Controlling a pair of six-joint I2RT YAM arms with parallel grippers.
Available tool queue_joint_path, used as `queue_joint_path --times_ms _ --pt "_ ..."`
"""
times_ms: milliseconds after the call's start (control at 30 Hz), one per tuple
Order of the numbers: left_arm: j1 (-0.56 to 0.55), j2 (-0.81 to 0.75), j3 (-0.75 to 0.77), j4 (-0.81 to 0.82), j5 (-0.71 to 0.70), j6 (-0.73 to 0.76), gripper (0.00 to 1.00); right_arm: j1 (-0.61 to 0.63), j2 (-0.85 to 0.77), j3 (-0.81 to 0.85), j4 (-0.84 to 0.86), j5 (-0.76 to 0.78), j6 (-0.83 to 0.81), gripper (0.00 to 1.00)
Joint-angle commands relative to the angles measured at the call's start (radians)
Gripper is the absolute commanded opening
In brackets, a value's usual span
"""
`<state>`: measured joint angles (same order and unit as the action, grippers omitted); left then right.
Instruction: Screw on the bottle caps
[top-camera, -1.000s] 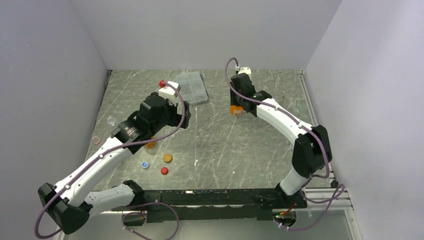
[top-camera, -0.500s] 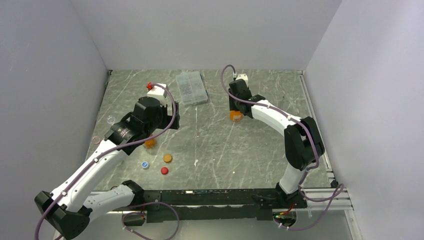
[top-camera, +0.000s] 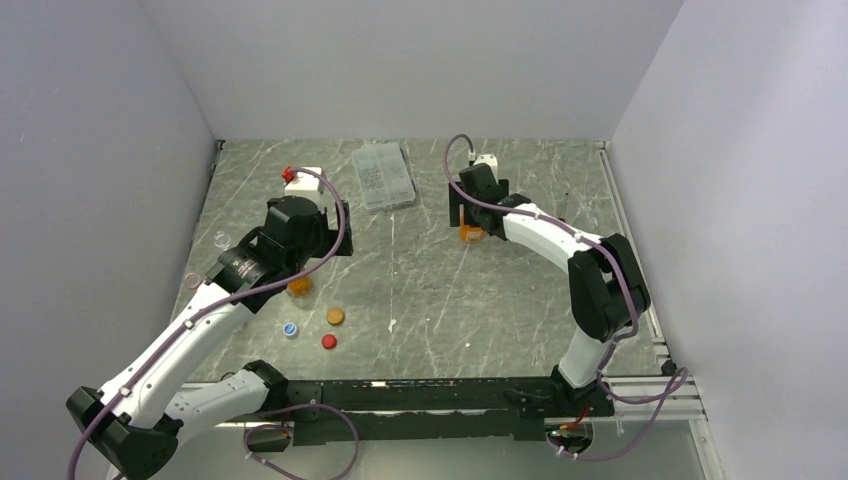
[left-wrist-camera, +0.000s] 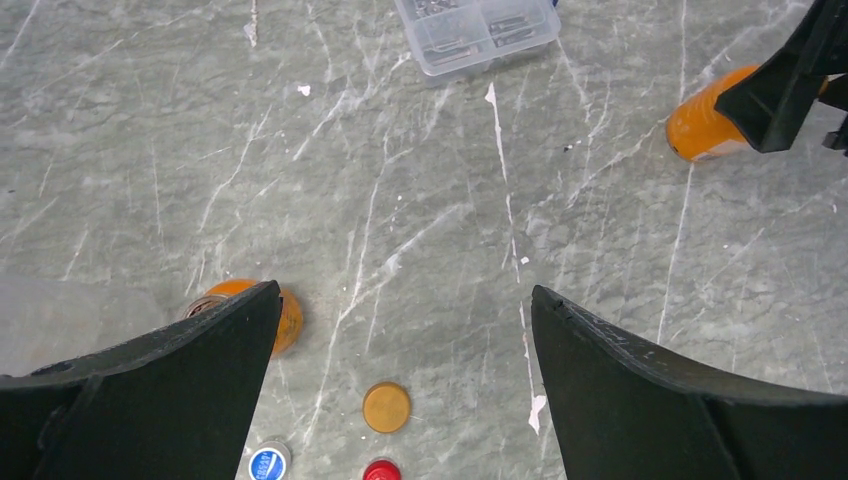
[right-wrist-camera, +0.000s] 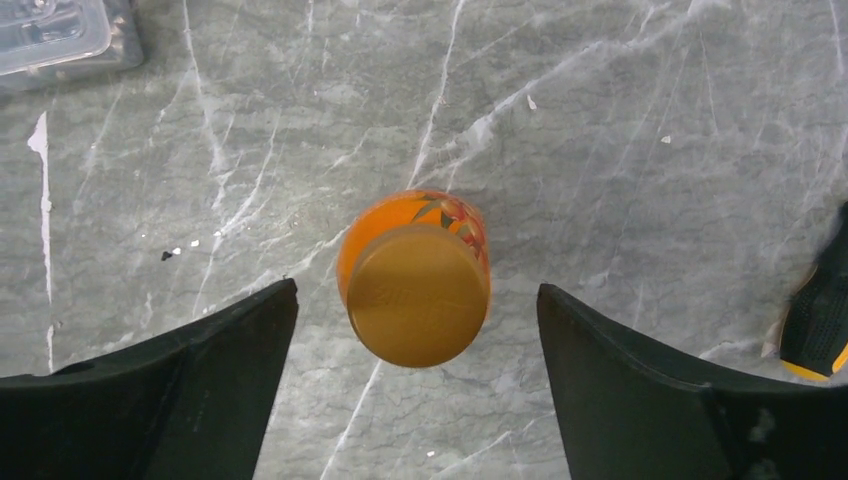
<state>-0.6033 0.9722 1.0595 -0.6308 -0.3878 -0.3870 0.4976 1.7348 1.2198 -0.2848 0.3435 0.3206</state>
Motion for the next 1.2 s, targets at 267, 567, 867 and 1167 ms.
queue_joint_path --times_ms 267,567,867,1167 --pt "0.045 0.010 0.015 -0.174 -0.147 -0.155 0.99 -0.003 -0.203 0.059 -0.122 -0.041 0.035 0.99" --pt "0.157 0.026 -0.015 -0.207 -0.155 -0.178 0.97 0.031 -0.357 0.013 -0.162 -0.107 0.059 0.98" --pt "0.281 0.077 -0.074 -0.144 -0.098 -0.204 0.79 0.114 -0.422 0.003 -0.176 -0.097 0.076 0.97" --pt "0.347 0.099 -0.153 -0.072 -0.093 -0.262 0.67 0.163 -0.446 -0.016 -0.178 -0.069 0.084 0.96"
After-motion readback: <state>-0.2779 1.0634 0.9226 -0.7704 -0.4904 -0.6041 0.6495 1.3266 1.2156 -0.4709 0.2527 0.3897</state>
